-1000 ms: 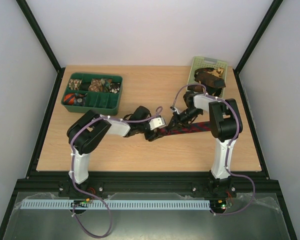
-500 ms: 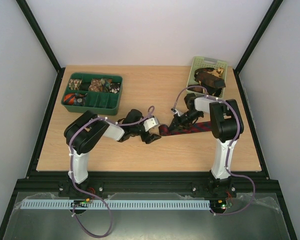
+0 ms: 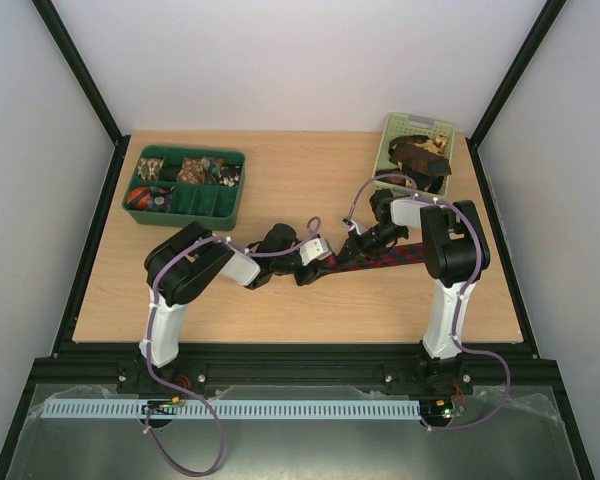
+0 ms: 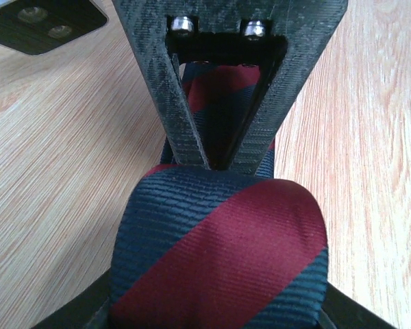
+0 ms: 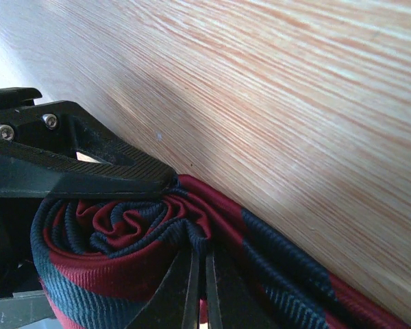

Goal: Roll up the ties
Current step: Roll the tie at the center of the board.

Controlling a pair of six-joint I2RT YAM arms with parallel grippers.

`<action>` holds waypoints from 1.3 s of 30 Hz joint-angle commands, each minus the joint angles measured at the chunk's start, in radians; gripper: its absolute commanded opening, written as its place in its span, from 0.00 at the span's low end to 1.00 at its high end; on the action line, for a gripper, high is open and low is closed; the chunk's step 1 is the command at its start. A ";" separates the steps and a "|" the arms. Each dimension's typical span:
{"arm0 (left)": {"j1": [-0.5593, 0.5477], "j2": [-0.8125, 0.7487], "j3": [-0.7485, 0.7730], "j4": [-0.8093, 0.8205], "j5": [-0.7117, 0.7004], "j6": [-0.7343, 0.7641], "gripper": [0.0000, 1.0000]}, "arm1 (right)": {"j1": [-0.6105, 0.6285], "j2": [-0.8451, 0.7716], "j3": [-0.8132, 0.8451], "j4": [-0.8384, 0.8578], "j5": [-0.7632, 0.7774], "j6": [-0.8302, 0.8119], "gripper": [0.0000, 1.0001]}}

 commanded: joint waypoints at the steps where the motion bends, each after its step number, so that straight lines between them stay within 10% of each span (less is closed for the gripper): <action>1: -0.043 0.032 0.038 -0.010 -0.007 -0.010 0.44 | 0.011 0.074 -0.057 -0.015 0.182 -0.001 0.01; 21: -0.064 0.151 0.153 -0.054 0.045 -0.034 0.54 | 0.012 0.077 -0.061 -0.014 0.181 0.010 0.01; 33: -0.046 0.129 0.114 -0.303 -0.152 0.056 0.37 | 0.002 0.062 -0.028 -0.058 0.167 -0.027 0.02; 39: -0.014 0.080 0.061 -0.440 -0.166 0.128 0.37 | -0.049 0.026 0.049 -0.159 0.101 -0.092 0.22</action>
